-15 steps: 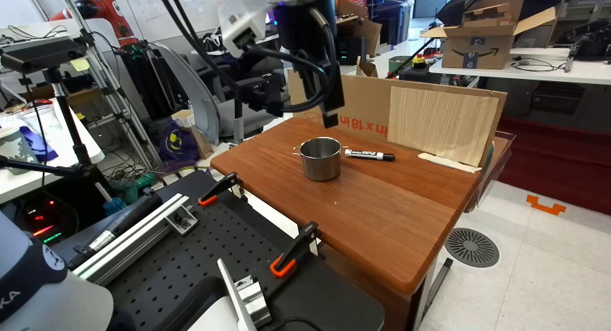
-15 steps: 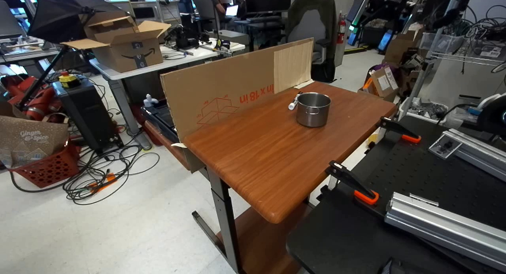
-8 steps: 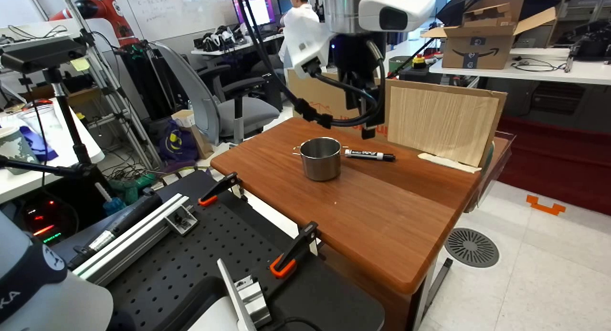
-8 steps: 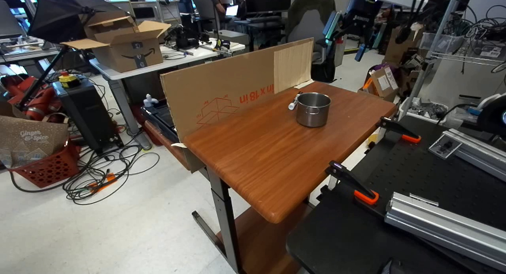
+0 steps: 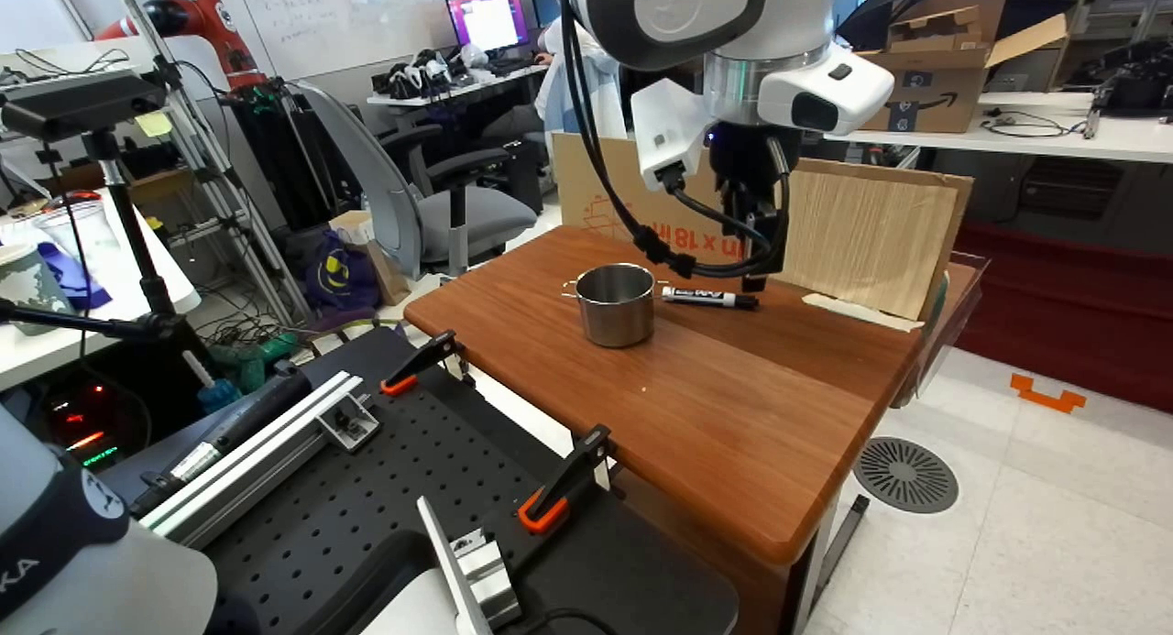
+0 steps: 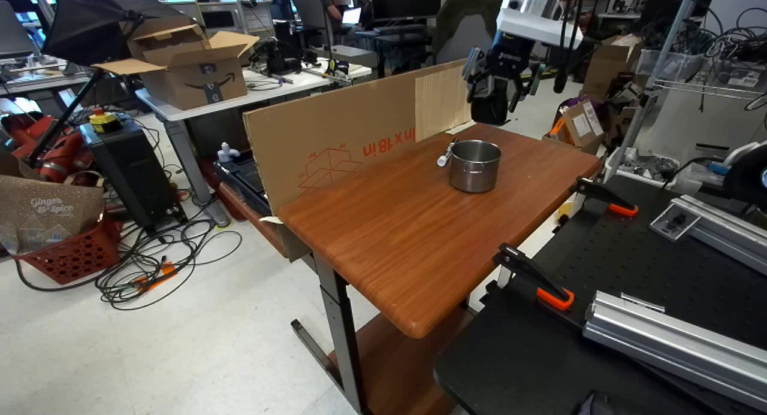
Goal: Put the marker in the silver pot
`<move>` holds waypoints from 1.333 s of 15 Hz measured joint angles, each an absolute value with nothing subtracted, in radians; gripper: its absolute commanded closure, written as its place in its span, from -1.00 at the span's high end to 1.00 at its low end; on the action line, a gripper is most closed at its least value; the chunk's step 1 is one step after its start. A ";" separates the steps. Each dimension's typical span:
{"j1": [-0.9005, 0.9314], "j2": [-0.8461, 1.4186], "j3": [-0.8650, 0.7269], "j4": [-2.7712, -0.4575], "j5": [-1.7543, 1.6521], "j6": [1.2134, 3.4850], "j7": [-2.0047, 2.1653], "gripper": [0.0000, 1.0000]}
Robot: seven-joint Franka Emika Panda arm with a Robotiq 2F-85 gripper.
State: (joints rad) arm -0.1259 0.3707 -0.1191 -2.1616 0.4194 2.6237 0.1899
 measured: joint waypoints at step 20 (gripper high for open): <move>-0.111 0.682 -0.063 -1.886 0.461 2.623 0.465 -0.33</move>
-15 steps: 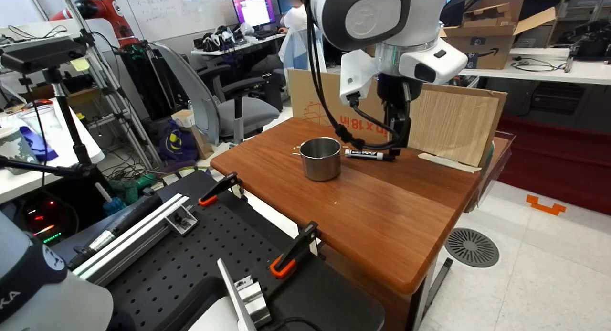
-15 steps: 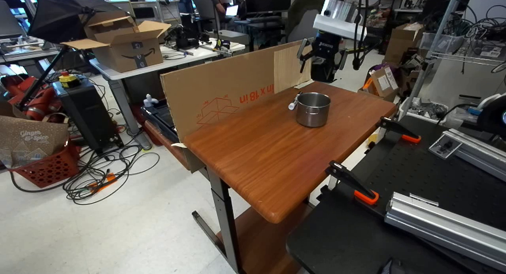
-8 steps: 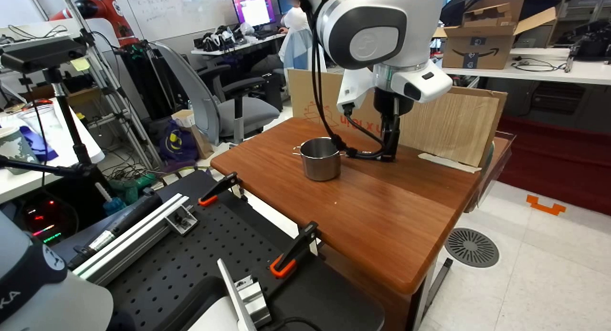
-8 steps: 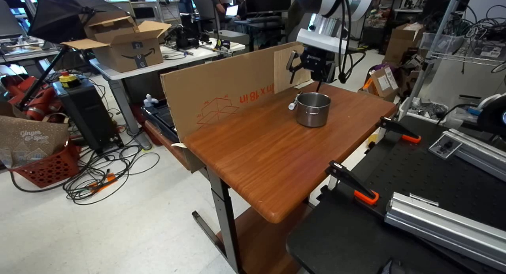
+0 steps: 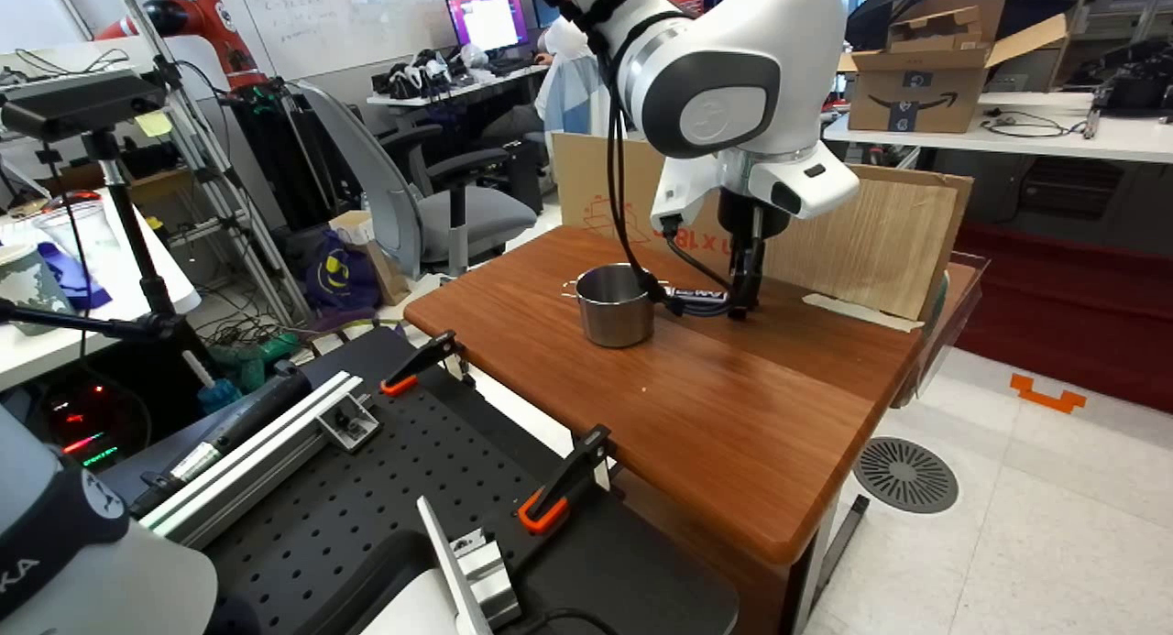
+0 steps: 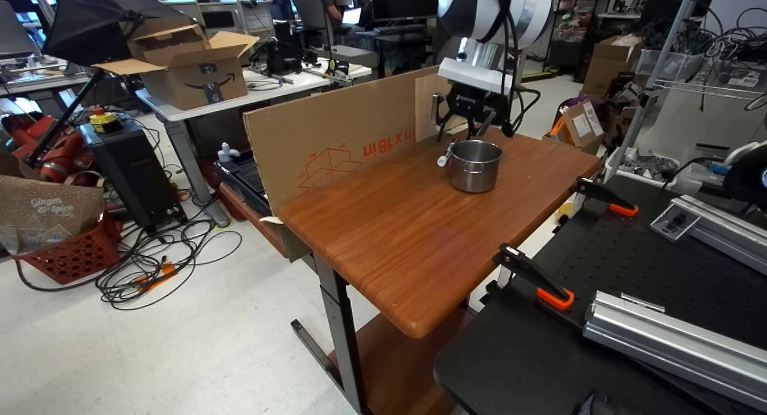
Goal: Put the marker in the silver pot
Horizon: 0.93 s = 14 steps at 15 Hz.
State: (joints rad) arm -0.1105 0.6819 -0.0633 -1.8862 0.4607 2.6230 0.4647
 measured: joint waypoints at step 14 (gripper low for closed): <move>-0.092 0.669 -0.064 -1.869 0.457 2.627 0.464 -0.90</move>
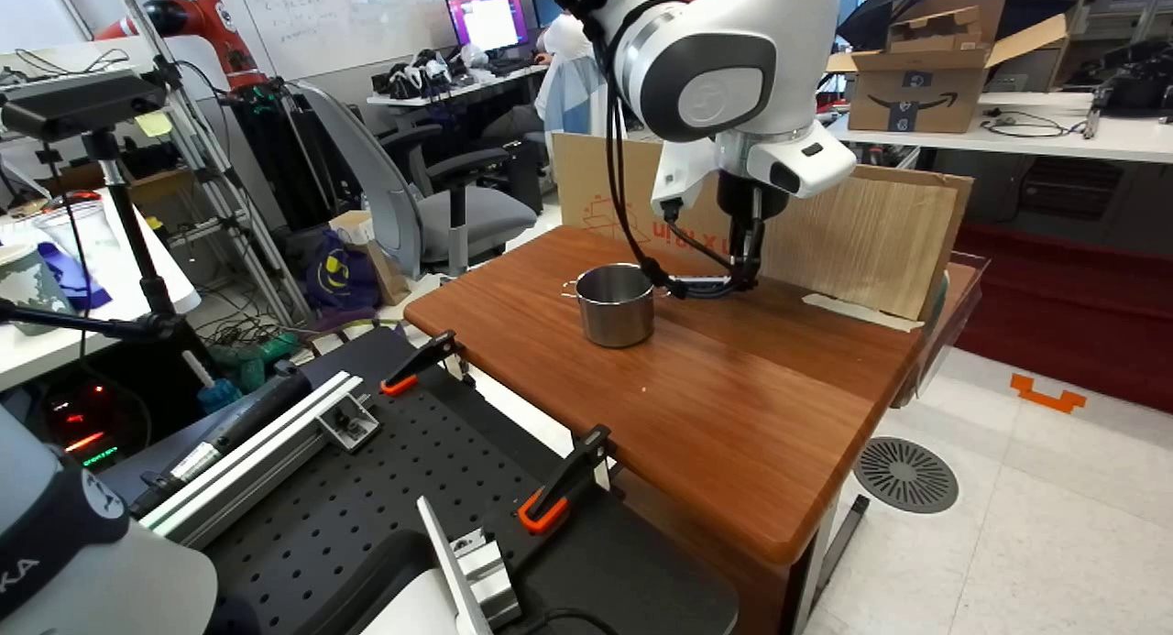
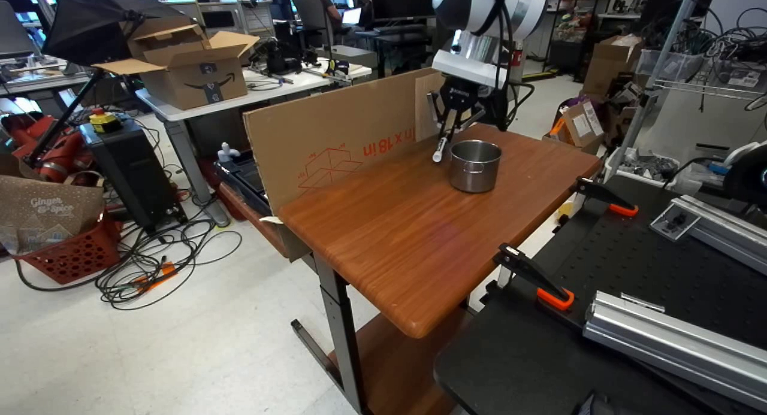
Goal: Put the marker in the silver pot
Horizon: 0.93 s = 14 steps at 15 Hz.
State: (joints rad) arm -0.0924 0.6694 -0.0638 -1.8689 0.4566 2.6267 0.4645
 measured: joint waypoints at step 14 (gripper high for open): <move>0.181 0.428 -0.262 -2.139 0.127 2.868 0.613 -0.90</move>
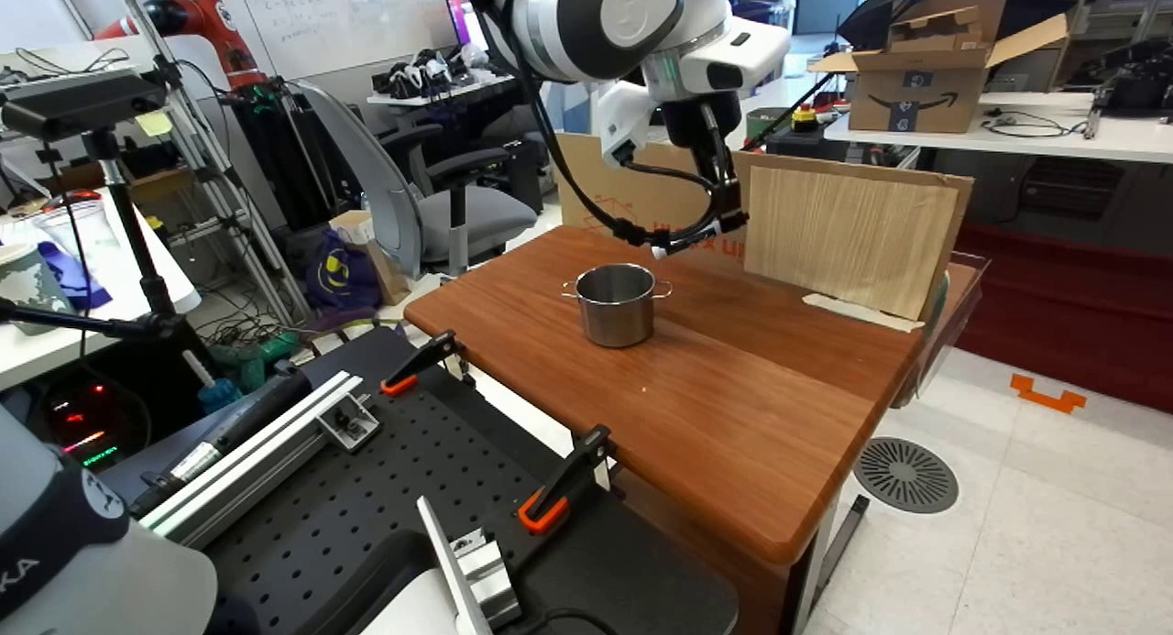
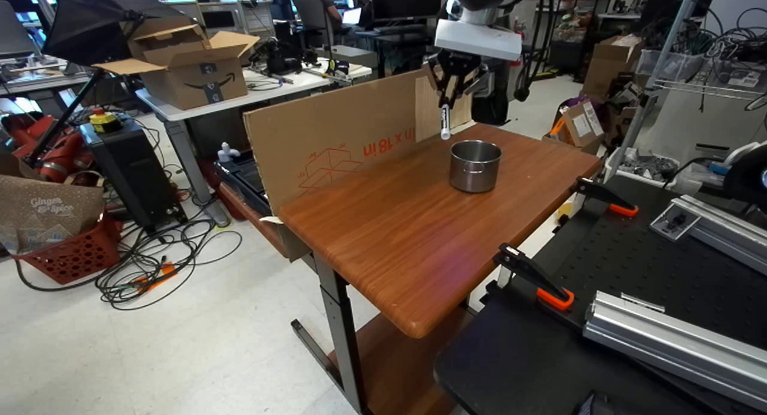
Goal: Put the marker in the silver pot
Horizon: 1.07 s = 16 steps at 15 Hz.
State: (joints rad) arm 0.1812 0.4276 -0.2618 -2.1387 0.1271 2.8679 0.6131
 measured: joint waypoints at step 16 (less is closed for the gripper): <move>0.759 0.328 -0.745 -2.354 -0.466 2.920 1.056 -0.90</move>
State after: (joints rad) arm 0.7588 0.3281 -0.7448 -2.3541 -0.4657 2.9203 1.0563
